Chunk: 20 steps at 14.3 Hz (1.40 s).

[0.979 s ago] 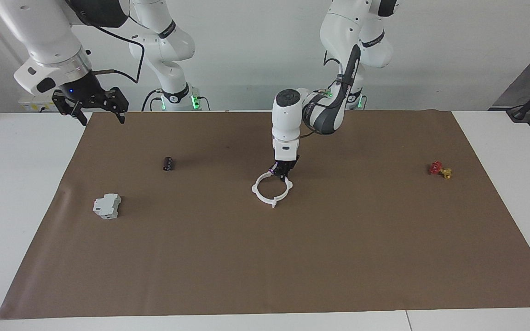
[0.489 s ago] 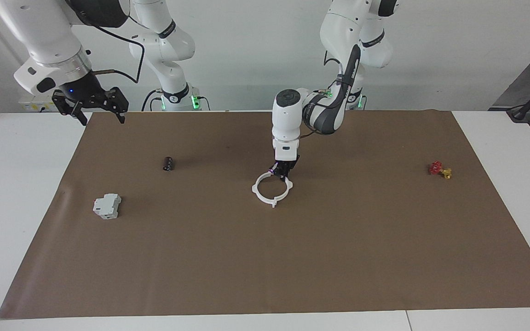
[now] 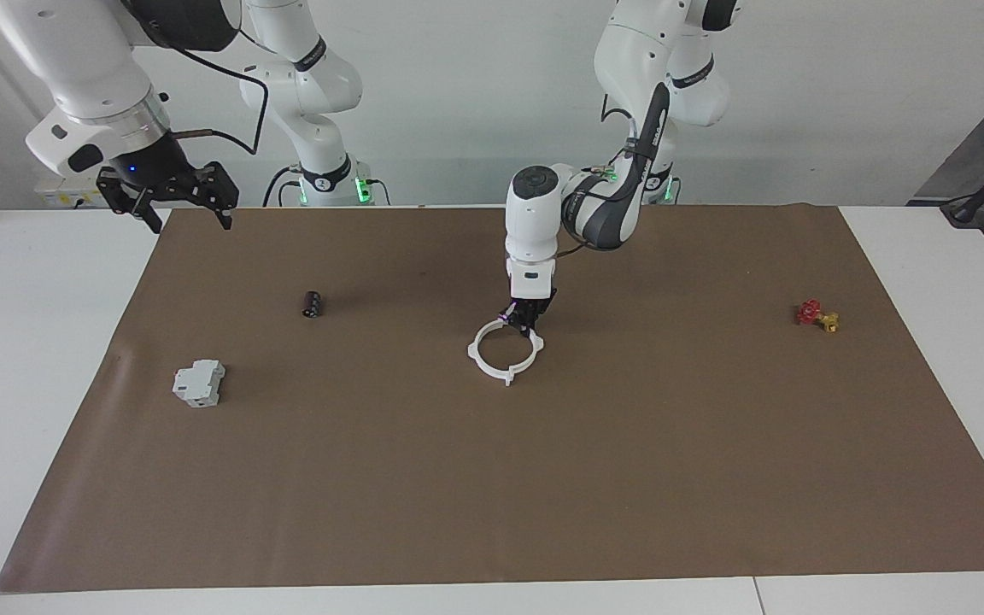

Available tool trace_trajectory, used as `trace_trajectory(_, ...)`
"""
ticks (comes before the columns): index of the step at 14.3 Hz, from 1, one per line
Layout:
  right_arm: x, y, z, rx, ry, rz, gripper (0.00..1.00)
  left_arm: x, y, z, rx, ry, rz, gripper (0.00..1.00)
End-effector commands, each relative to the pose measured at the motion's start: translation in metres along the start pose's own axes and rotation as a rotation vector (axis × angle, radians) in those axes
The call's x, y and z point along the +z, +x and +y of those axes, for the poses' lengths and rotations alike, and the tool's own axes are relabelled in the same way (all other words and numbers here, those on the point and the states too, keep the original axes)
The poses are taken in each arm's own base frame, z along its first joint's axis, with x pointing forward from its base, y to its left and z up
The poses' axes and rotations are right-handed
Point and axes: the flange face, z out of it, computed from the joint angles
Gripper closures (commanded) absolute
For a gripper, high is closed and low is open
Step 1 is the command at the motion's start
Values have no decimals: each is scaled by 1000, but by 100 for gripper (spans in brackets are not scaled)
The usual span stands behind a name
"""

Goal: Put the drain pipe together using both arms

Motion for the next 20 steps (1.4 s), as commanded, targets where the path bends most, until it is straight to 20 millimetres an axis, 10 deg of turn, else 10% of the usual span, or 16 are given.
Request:
trace_trajectory(1,-1,-7,0,14,12,-1,0,2,2,-4,18,18,16,0)
trace_trajectory(7,-1,-7,0,13,12,-1,0,-12,14,-4,69,81,17,0)
trace_trajectory(12,-1,-7,0,13,12,-1,0,-97,115,-36,171,128,18,0)
trace_trajectory(20,-1,-7,0,14,12,-1,0,-190,302,-189,494,133,-116,0)
